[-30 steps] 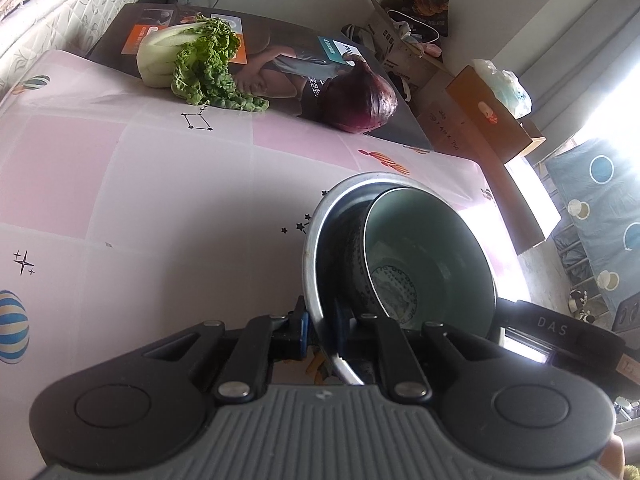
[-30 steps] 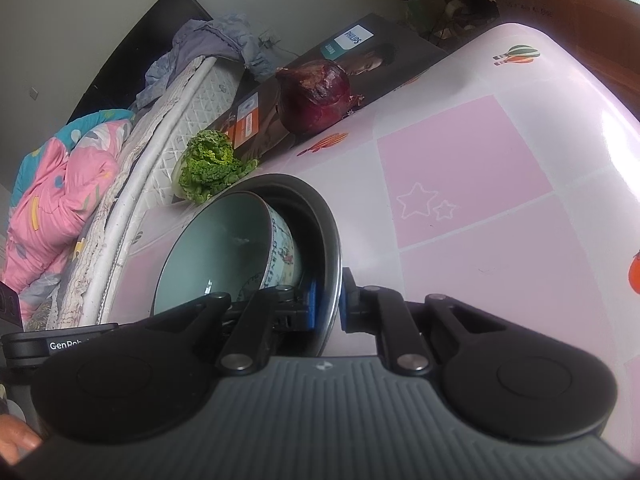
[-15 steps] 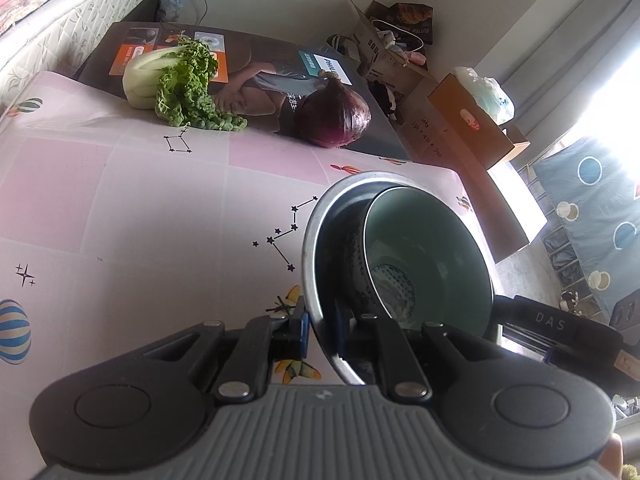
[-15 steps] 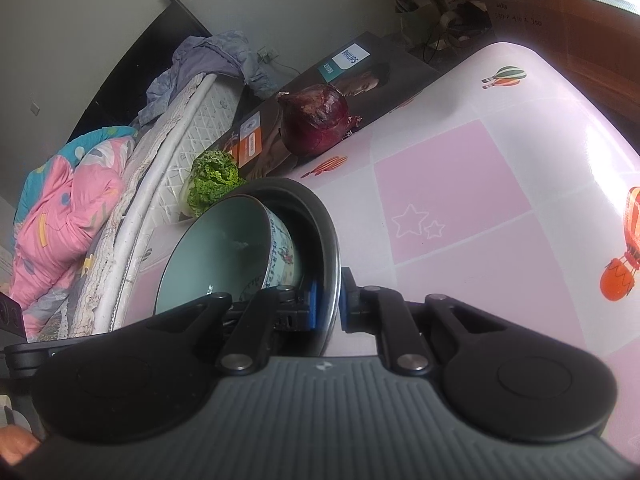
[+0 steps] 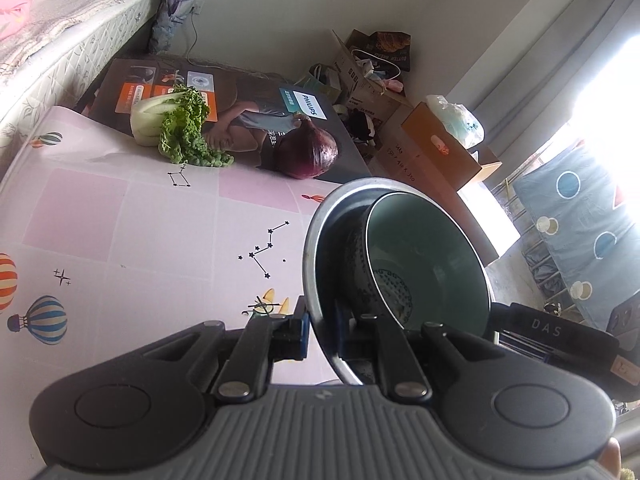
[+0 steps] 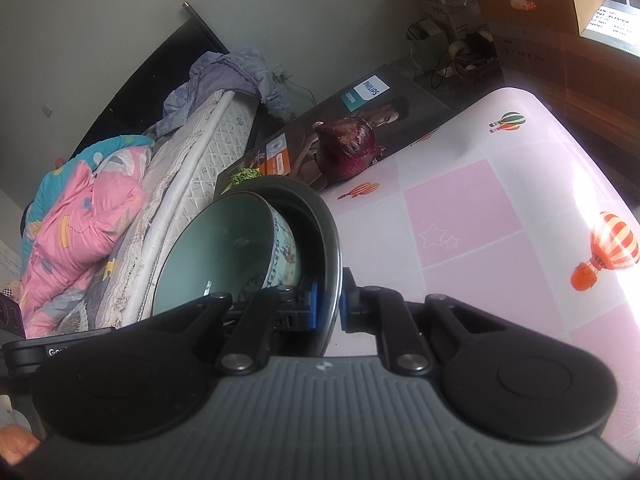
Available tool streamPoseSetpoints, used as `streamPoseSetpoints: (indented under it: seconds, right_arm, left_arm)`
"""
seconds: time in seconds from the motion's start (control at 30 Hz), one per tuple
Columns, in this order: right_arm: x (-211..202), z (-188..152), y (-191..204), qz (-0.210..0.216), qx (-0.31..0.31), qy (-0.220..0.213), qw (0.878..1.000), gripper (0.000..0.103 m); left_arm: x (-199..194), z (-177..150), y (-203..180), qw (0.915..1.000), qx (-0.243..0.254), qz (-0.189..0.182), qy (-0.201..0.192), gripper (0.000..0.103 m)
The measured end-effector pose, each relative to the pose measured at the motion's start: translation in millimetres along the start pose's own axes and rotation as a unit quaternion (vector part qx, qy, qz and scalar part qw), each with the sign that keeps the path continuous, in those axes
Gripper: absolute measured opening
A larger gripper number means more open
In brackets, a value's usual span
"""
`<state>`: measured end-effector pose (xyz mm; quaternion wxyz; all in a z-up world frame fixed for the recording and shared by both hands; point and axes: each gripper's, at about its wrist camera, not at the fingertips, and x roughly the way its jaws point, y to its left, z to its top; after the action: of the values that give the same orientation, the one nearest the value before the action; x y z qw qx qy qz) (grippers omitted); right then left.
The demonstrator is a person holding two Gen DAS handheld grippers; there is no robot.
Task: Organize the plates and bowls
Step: 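Carry the nested bowls with both tools and lower them onto the white plate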
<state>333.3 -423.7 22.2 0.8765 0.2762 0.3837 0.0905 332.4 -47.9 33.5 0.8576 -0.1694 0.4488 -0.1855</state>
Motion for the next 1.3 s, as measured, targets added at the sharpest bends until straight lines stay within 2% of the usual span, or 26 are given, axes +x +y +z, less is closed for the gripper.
streamPoseSetpoints:
  seconds: [0.37,0.67,0.97,1.3]
  right_arm:
    - [-63,-42,20,-0.003,0.012,-0.006,1.0,0.01]
    - [-101,-95,14,-0.011,0.027,-0.002,1.0,0.01]
    - [-101,-141,-8,-0.02,0.041,0.024,0.999,0.011]
    - [-80,-151,-14,-0.027,0.042,0.037,0.998,0.011]
  left_arm:
    - [-50,-38,-8,0.9999,0.009,-0.009,0.001,0.011]
    - [-64,-85,-6,0.9996,0.011,-0.017,0.019,0.012]
    - [-50,-116,3,0.9988,0.003,-0.006,0.047,0.012]
    - [-34,-124,17,0.9982,-0.005,0.001,0.061,0.012]
